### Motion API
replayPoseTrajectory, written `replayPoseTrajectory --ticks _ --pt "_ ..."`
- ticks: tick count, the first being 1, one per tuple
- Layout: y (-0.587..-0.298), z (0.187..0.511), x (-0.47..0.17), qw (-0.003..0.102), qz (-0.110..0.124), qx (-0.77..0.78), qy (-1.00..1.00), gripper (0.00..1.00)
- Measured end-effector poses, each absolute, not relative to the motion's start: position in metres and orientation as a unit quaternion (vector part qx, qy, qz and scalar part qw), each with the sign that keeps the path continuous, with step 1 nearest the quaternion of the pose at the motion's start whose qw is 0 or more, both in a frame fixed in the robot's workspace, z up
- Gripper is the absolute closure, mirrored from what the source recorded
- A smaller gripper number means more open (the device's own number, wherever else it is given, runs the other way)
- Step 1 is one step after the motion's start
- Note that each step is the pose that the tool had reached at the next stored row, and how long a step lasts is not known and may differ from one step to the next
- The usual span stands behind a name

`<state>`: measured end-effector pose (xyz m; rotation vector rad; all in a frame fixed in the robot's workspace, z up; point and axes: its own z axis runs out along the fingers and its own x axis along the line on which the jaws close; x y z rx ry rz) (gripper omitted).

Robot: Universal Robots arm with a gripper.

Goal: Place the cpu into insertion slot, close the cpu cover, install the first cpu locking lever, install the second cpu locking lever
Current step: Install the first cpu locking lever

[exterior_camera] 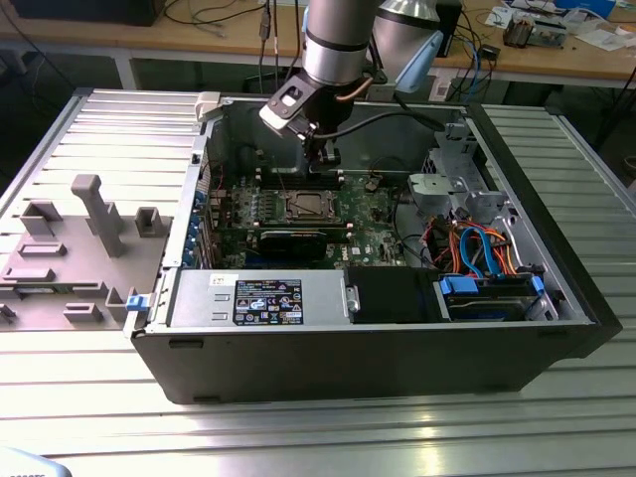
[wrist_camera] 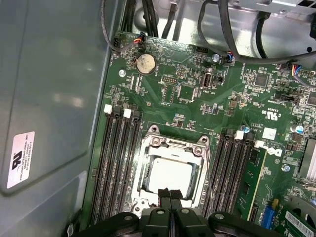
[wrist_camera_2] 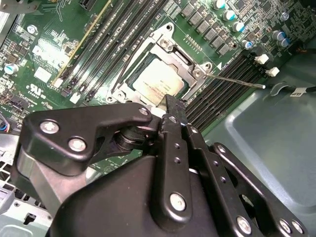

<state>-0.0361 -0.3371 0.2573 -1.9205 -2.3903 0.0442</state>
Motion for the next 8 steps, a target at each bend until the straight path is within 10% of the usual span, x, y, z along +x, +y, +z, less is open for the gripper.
replayPoseTrajectory --ticks 8 --pt "-0.3371 0.2573 -0.0360 0.037 0.015 -0.617 -0.786 0.89"
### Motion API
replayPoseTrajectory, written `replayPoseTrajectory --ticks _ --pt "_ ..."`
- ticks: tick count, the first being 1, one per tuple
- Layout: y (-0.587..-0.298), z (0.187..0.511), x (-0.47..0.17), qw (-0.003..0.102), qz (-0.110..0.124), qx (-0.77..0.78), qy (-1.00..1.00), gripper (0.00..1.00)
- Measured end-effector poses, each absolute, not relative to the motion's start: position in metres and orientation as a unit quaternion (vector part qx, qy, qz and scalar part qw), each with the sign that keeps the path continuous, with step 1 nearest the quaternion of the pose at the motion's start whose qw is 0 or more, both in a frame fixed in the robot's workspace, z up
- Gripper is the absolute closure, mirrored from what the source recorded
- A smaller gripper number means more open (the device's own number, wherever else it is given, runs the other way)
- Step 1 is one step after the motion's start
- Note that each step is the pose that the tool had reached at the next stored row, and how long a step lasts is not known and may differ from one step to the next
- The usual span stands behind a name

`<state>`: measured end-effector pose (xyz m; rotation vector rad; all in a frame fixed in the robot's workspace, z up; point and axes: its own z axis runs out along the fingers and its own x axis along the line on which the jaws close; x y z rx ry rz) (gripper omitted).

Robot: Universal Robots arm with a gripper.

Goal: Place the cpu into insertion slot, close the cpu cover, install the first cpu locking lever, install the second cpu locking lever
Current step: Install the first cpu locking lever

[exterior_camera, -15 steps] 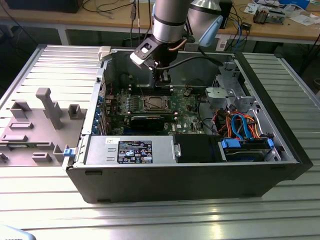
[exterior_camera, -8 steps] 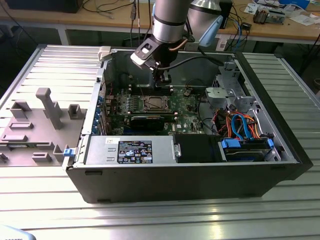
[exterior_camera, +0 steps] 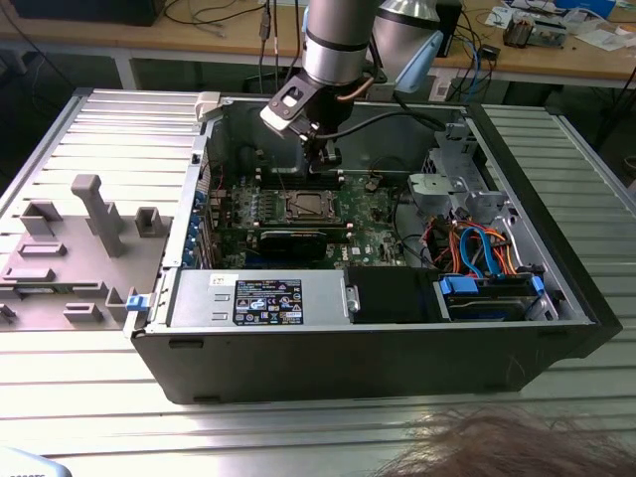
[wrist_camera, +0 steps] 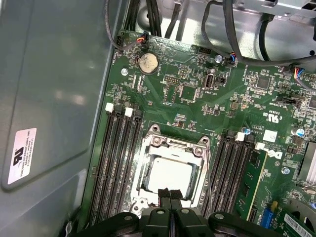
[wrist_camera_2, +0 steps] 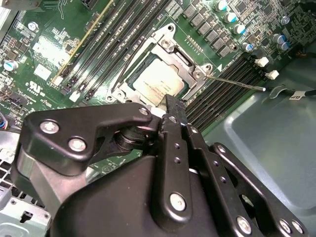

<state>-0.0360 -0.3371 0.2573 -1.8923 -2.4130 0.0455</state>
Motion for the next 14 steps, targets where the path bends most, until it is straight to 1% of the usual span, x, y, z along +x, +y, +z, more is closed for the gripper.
replayPoseTrajectory --ticks 14 --pt "-0.3371 0.2573 -0.0360 0.037 0.015 -0.604 -0.796 0.89"
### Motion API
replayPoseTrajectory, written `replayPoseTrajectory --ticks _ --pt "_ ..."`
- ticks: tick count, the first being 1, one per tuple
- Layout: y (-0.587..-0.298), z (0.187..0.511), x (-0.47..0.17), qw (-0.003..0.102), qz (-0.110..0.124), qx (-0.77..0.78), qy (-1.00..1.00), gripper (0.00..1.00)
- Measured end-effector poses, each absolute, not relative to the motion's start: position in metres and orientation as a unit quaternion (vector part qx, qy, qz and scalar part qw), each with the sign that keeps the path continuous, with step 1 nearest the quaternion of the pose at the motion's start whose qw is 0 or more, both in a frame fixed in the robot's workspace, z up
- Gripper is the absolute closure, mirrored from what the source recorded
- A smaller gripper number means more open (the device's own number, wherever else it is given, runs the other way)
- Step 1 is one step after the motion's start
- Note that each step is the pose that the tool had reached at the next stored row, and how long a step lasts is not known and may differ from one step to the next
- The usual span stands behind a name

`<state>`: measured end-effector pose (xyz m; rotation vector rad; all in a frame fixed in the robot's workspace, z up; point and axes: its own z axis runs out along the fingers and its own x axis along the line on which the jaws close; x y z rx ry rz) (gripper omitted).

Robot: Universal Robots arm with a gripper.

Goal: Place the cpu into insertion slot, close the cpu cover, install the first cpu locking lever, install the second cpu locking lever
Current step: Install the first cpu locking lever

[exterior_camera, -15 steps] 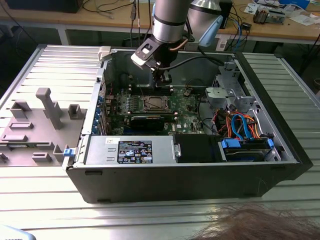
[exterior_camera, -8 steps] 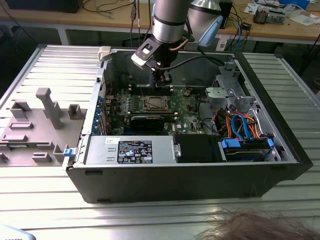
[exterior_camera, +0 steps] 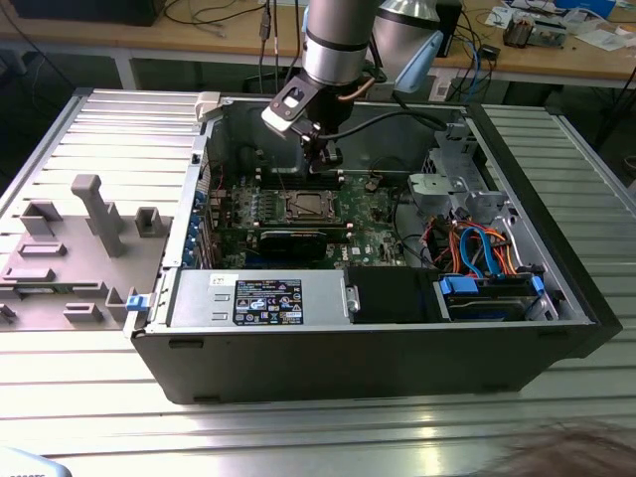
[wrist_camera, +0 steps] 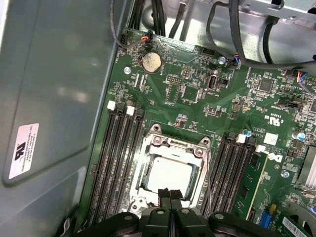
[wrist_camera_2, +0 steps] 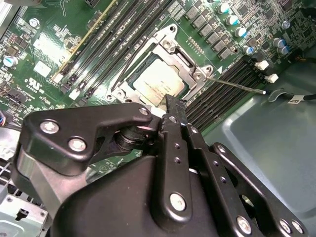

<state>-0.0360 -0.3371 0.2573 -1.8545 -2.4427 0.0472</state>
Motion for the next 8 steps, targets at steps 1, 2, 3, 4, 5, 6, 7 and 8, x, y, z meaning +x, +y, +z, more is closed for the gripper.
replayPoseTrajectory --ticks 1,2,3,4,5,6,7,8 --pt "-0.3371 0.2573 -0.0360 0.037 0.015 -0.603 -0.797 0.89" --pt "-0.3371 0.2573 -0.0361 0.037 0.015 -0.602 -0.798 0.89" --pt "-0.3371 0.2573 -0.0360 0.037 0.016 -0.600 -0.799 0.89" --pt "-0.3371 0.2573 -0.0360 0.037 0.016 -0.599 -0.800 0.89" --pt "-0.3371 0.2573 -0.0360 0.037 0.016 -0.597 -0.801 0.89" --pt "-0.3371 0.2573 -0.0360 0.037 0.016 -0.596 -0.802 0.89" --pt "-0.3371 0.2573 -0.0360 0.037 0.016 -0.595 -0.803 0.89" --pt "-0.3371 0.2573 -0.0361 0.037 0.016 -0.593 -0.804 0.89"
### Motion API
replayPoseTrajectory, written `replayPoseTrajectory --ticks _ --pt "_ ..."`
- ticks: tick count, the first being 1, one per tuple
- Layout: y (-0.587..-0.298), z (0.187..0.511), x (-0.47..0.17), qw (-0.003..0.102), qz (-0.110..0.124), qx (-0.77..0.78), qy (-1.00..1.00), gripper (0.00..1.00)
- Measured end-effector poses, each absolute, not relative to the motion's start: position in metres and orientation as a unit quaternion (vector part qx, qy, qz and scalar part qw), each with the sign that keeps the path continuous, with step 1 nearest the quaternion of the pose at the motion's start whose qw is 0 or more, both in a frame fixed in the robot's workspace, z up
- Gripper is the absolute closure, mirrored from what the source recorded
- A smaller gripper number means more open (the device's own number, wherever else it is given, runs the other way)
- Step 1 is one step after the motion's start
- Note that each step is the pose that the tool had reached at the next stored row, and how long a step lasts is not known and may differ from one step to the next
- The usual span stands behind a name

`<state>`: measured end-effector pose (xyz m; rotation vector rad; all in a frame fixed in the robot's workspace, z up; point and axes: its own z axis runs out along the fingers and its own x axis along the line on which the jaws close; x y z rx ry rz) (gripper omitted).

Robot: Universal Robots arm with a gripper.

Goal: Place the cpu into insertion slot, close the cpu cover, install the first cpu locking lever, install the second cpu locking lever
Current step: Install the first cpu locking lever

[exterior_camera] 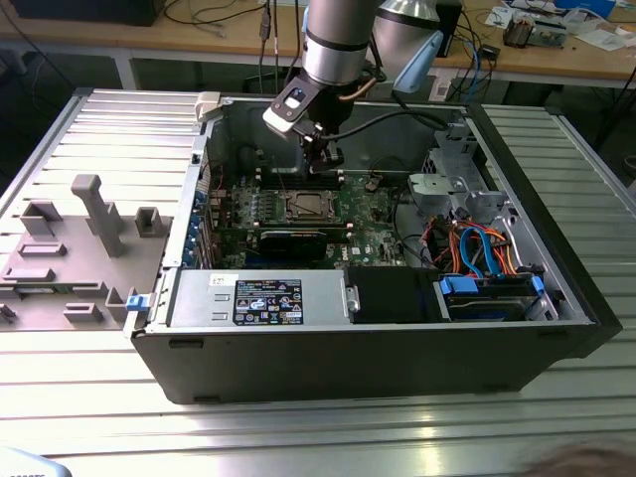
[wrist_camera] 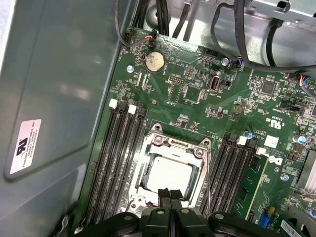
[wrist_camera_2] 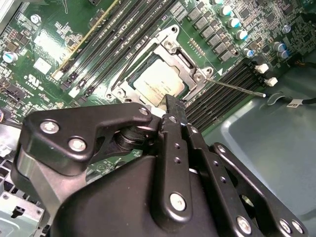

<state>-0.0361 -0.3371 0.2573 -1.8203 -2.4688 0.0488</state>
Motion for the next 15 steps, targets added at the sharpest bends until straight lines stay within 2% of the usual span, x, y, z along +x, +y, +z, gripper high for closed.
replayPoseTrajectory --ticks 15 --pt "-0.3371 0.2573 -0.0361 0.037 0.016 -0.581 -0.813 0.89"
